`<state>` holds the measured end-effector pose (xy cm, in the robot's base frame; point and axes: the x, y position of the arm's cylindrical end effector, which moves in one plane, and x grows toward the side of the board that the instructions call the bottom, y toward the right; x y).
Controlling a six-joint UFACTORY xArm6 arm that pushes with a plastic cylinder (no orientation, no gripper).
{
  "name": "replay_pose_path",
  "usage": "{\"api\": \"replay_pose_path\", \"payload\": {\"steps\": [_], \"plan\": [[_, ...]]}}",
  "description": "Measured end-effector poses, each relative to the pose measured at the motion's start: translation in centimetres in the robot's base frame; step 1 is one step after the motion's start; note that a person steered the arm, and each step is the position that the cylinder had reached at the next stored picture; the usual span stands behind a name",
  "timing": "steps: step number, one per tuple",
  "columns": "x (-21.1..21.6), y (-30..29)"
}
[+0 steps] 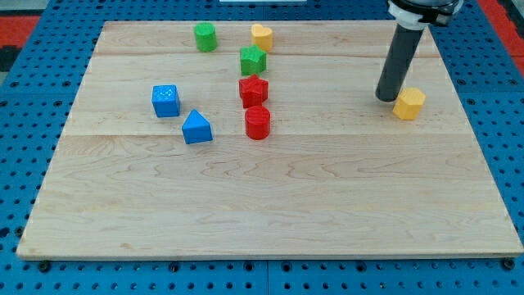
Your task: Push the red circle towards the yellow hexagon
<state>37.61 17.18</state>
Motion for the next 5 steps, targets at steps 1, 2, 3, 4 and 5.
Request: {"api": "replay_pose_path", "payload": {"steps": [1,2,3,4,5], "plan": [[4.8,-3.7],[11.1,-5.5],[13.2,-10.5],[11.6,-18.6],[8.2,-22.0]]}}
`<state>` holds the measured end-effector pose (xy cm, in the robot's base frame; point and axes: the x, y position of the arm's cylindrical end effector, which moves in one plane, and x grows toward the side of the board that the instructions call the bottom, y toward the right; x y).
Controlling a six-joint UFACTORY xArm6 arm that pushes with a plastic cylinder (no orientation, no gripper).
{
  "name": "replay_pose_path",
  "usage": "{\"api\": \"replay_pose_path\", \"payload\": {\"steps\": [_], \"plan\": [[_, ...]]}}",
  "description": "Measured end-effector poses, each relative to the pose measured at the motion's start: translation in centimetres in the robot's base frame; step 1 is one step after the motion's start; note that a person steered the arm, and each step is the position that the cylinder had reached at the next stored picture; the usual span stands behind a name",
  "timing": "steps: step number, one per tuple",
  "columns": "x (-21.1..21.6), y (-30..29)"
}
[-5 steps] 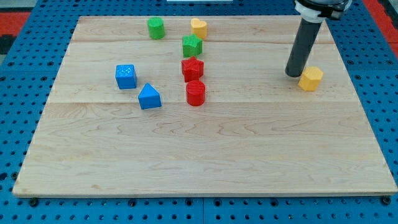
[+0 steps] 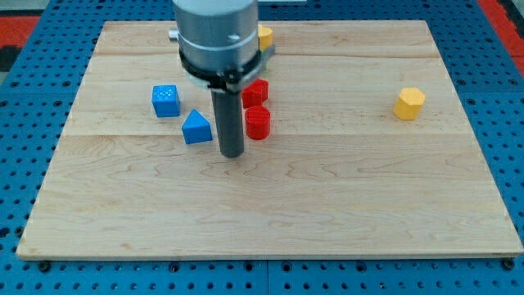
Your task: Push the red circle towards the yellow hexagon
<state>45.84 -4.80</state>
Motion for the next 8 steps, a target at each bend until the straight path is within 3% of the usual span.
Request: {"api": "replay_pose_path", "payload": {"steps": [1,3,4,5,6,8], "plan": [[-3.3,0.2],[-4.2,16.3],[-3.2,10.3],[1.2,15.2],[0.1,19.6],[-0.3,21.3]]}}
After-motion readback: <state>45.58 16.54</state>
